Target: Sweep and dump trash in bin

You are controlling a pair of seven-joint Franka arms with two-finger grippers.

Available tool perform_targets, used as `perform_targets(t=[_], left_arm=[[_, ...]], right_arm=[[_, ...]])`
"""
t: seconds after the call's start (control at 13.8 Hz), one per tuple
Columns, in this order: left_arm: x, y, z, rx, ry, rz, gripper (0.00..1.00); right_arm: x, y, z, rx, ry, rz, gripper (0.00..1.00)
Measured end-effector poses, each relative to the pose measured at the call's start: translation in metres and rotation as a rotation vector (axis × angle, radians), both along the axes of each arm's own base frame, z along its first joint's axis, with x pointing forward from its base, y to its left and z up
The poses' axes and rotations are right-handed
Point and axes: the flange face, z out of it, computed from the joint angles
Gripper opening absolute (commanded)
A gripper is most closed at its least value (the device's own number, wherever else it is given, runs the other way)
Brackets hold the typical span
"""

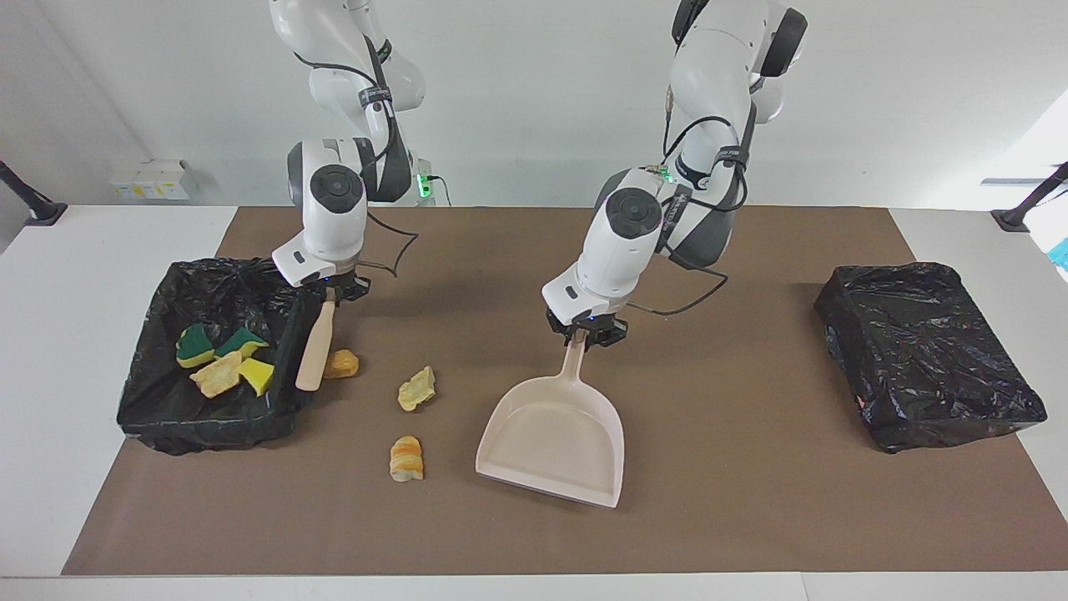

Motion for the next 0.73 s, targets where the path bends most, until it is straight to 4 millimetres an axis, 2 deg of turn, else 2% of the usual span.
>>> perform_targets(t=[0.22, 0.44, 0.58, 0.73], left_arm=[[0.011, 0.058, 0.031, 0.05, 0.006, -0.231, 0.0], [0.019, 0.123, 0.044, 0.063, 0.059, -0.476, 0.0], [0.014, 0.166, 0.036, 0.072, 0.096, -0.653, 0.0], [0.002, 0.197, 0.02, 0.13, 0.145, -0.871, 0.0]], right_arm=[[0.001, 0.036, 0.006, 0.067, -0.009, 0.009, 0.0], [0.002, 0.083, 0.015, 0.178, -0.005, 0.019, 0.0], [0.001, 0.118, 0.031, 0.207, 0.01, 0.048, 0.0], [0.009, 0.131, 0.062, 0.213, 0.011, 0.053, 0.0]])
